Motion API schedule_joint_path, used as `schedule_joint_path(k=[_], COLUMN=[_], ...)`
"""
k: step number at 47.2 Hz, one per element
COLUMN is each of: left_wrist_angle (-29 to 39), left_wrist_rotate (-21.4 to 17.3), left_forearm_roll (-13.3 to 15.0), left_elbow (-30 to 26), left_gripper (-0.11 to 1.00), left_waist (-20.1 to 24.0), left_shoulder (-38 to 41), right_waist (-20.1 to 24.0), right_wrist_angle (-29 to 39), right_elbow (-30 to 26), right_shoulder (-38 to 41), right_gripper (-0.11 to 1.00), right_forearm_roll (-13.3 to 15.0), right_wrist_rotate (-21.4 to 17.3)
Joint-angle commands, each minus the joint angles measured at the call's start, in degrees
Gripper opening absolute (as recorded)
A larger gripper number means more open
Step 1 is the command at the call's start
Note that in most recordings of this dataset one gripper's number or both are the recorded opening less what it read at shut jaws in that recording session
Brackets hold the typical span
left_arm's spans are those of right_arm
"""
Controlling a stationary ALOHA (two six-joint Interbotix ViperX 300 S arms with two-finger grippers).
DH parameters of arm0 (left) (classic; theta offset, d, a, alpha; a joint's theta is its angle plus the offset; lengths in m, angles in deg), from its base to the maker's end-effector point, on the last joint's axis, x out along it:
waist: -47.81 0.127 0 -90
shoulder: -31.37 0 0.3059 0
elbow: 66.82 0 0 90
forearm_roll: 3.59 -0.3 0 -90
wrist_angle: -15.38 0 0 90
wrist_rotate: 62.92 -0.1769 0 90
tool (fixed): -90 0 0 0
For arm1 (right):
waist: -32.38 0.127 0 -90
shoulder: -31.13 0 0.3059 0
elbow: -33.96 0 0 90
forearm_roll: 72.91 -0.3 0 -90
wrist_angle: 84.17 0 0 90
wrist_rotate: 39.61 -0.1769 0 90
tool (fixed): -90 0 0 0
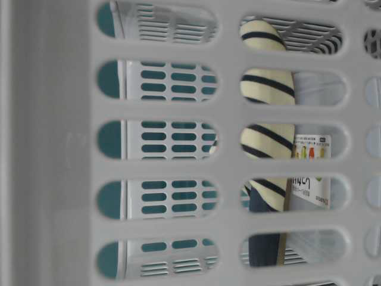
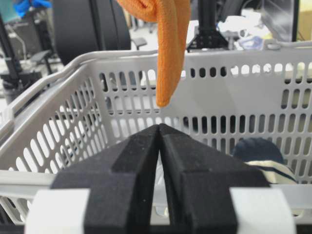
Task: Pick up the orange cloth from the shopping basket with the left arm.
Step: 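Lift the gripped orange cloth upward out of the basket with the left gripper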
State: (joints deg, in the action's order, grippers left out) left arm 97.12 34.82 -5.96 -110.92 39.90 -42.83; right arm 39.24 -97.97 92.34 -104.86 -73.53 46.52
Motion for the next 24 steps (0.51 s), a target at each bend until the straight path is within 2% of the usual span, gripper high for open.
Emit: schedule_joint_path(k=[1, 24], left_wrist_angle=[2.02, 2.46], left_wrist_rotate=[0.09, 0.26], left_forearm_roll=[-0.18, -0.18], left_elbow=[-3.08, -2.64], left_gripper=[0.07, 0.07], left_waist=[-0.18, -0.18], left_shoulder=[-0.09, 0.35], right_waist=[0.09, 0.09], right_wrist_angle=[-0.26, -0.26], right_elbow=[-0.35, -0.18], right_shoulder=[0.26, 0.26], right_gripper=[-0.01, -0.01], right_forearm_roll=[-0.18, -0.18], right_wrist_rotate=[0.00, 0.00])
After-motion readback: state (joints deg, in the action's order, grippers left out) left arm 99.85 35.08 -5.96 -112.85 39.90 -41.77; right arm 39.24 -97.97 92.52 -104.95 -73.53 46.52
